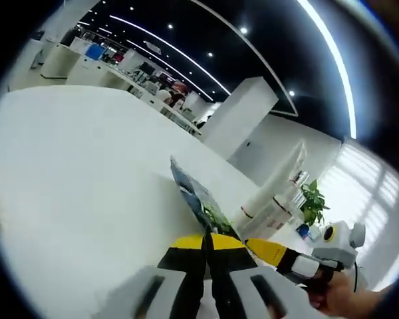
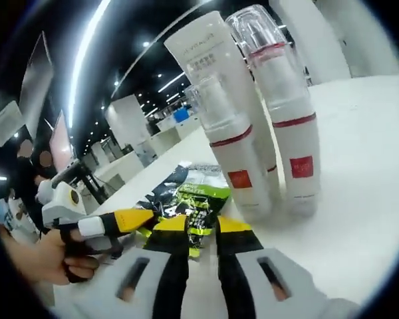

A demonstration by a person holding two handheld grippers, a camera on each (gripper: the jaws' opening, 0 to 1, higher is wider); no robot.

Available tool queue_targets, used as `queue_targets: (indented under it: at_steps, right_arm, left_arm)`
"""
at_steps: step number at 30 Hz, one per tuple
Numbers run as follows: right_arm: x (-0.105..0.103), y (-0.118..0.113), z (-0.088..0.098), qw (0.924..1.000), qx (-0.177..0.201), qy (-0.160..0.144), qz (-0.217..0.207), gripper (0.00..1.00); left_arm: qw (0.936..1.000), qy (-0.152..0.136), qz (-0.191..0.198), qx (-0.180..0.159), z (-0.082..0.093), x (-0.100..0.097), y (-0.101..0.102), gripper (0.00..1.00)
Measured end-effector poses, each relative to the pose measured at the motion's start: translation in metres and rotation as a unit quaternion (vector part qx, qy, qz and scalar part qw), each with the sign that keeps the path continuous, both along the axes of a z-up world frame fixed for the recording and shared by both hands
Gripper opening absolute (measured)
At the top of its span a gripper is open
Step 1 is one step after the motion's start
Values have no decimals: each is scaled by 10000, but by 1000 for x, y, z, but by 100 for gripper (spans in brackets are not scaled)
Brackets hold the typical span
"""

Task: Arrange the skincare products in the storage area until every visible bottle or jar stands upright without overlapping.

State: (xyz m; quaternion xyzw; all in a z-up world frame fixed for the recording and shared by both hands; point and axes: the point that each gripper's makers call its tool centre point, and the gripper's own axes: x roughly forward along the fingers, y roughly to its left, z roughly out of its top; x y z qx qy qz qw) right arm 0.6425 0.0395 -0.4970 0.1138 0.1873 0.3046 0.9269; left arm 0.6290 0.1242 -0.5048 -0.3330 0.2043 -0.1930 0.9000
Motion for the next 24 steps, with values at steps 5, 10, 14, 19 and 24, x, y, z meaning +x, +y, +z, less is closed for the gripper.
queue_targets:
  at_steps: [5, 10, 14, 19, 24]
  right_arm:
    - [-11, -1, 6, 9995, -197, -249, 23, 11]
    - [-19, 15, 8, 9974, -489, -408, 345, 12]
    - [-20, 29, 11, 9948, -644, -539, 571, 12]
    - [-21, 40, 0, 9901, -982, -492, 878, 12]
    - [-20, 41, -18, 9801, -1566, -484, 1117, 14]
  left_arm:
    - [9994, -220, -68, 267, 3, -1, -3, 1]
    - [9949, -768, -101, 645, 13, 1, -2, 1]
    - [9926, -854, -175, 843, 12, -2, -4, 2]
    - [9918, -867, -99, 935, 11, -1, 0, 3]
    - [9909, -870, 8, 1029, 10, -1, 5, 2]
